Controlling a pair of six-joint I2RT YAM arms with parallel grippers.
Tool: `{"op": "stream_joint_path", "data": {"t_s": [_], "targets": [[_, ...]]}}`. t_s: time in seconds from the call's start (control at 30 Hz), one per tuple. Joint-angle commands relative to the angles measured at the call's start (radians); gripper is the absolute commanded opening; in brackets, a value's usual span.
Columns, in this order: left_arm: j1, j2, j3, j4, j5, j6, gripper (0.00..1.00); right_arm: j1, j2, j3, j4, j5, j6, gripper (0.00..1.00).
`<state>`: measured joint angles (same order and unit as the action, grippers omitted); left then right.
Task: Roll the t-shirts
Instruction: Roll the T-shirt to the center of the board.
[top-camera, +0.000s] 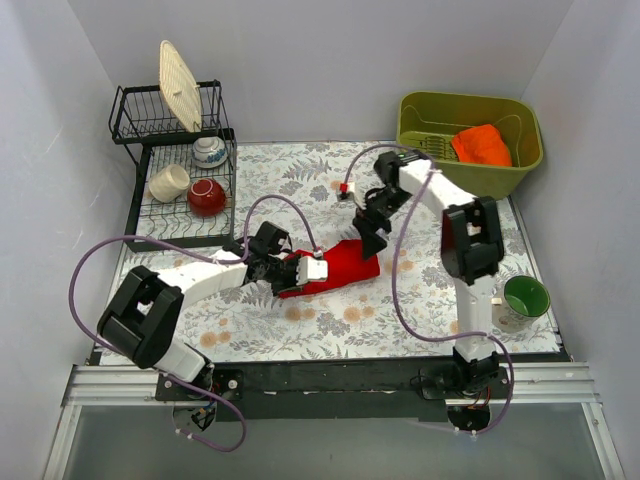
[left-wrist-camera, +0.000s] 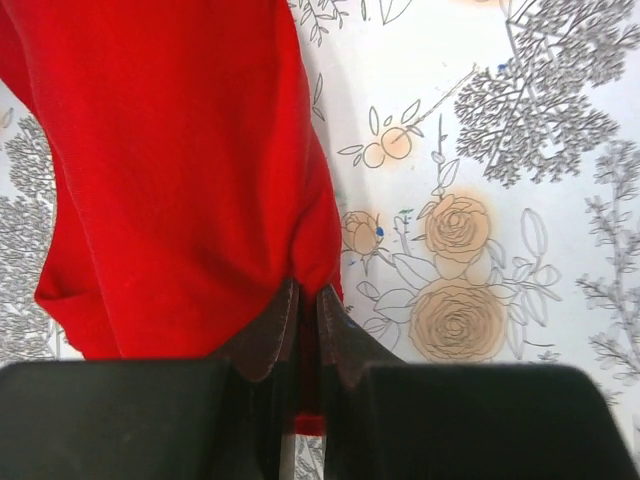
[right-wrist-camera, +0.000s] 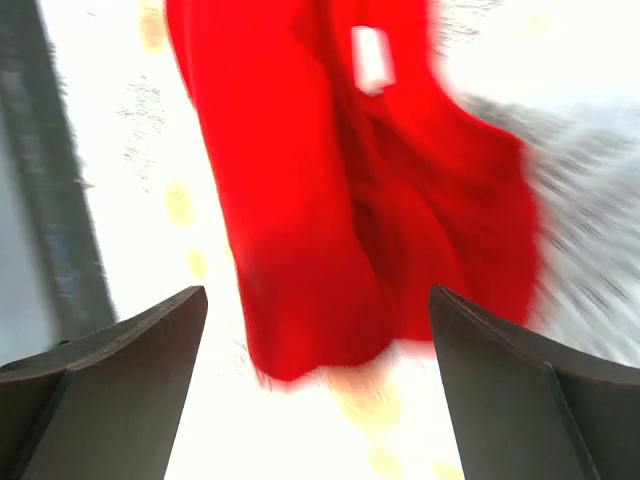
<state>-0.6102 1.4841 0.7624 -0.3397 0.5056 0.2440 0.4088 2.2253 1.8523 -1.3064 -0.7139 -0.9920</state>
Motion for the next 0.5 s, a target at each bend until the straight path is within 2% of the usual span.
{"op": "stream_joint_path", "data": {"t_s": [0.0,0.03,0.07,0.1,0.17,0.2,0.27,0.4,0.47], "targets": [[0.021,0.019,0.067,-0.157,0.117,-0.141,0.0,-0.041,-0.385,-0.235,0.375,0.1,0.038,0.99],[0.03,0.019,0.078,-0.154,0.138,-0.167,0.0,-0.041,-0.464,-0.322,0.471,0.108,0.061,0.99],[0.044,0.018,0.087,-0.15,0.155,-0.19,0.0,-0.039,-0.609,-0.414,0.596,0.105,0.078,0.99],[0.049,0.018,0.089,-0.144,0.19,-0.212,0.0,-0.038,-0.672,-0.62,0.791,0.108,0.102,0.98],[0.062,0.016,0.089,-0.142,0.214,-0.238,0.0,-0.005,-0.778,-0.801,0.964,0.157,0.18,0.99],[0.064,0.019,0.087,-0.15,0.243,-0.238,0.0,0.013,-0.78,-0.858,0.864,0.136,0.103,0.98],[0.078,0.041,0.109,-0.173,0.267,-0.238,0.0,0.079,-0.751,-0.854,0.719,0.097,-0.134,0.98],[0.133,0.091,0.167,-0.266,0.359,-0.238,0.0,0.12,-0.769,-0.906,0.846,0.113,-0.063,0.98],[0.157,0.107,0.175,-0.277,0.386,-0.238,0.0,0.156,-0.815,-0.973,0.975,0.146,-0.065,0.99]]}}
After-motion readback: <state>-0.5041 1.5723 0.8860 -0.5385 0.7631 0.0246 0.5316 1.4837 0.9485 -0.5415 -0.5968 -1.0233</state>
